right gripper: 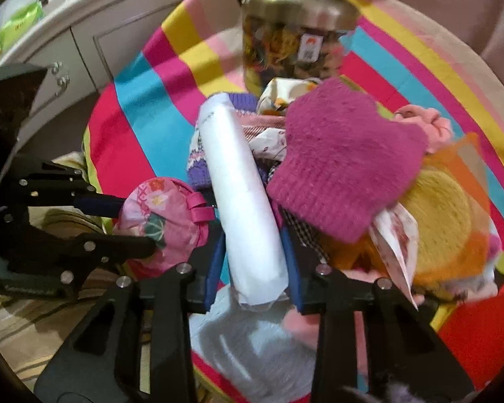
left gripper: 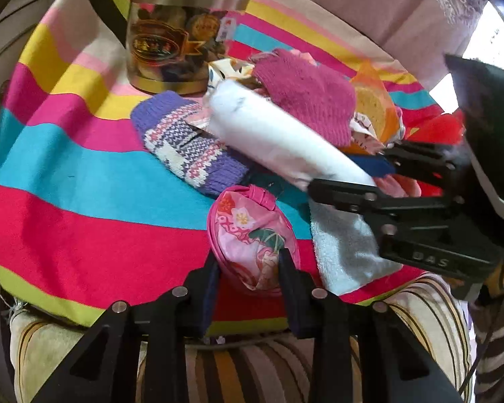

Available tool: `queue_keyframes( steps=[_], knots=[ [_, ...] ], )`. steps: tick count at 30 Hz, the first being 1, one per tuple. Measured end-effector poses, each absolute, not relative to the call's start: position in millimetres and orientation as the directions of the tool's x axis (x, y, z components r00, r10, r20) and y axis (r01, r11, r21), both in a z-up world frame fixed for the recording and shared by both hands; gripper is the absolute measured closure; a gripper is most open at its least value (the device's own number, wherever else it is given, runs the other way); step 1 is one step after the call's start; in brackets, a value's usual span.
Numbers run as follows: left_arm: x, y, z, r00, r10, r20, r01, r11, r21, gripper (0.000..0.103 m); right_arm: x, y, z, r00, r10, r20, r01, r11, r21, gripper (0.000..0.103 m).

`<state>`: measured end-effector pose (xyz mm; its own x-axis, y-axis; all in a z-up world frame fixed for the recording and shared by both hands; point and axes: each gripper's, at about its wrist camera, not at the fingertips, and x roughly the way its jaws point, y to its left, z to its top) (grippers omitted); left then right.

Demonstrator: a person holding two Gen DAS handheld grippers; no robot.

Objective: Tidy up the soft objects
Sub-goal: 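Grasp the white rolled towel with the right tool while the left grasps the pink pouch, then drop the white towel into the purple-rimmed box with the right tool while the left drops the pouch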

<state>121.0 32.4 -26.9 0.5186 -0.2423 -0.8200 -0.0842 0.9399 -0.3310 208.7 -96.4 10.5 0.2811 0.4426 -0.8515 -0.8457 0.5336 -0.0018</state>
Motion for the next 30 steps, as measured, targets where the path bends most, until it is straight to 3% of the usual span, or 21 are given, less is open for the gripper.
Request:
queue_keyframes(
  steps=[15, 30],
  knots=[
    [99, -4, 19, 0.607, -0.237, -0.759, -0.049, 0.942, -0.333, 0.07, 166, -227, 71, 0.464, 0.486, -0.741, -0.629, 0.77, 0.112, 0.065],
    [102, -152, 60, 0.545, -0.418, -0.727, 0.266, 0.908, -0.323, 0.07, 97, -419, 51, 0.558, 0.226, -0.799, -0.249, 0.964, 0.099, 0.065]
  ],
)
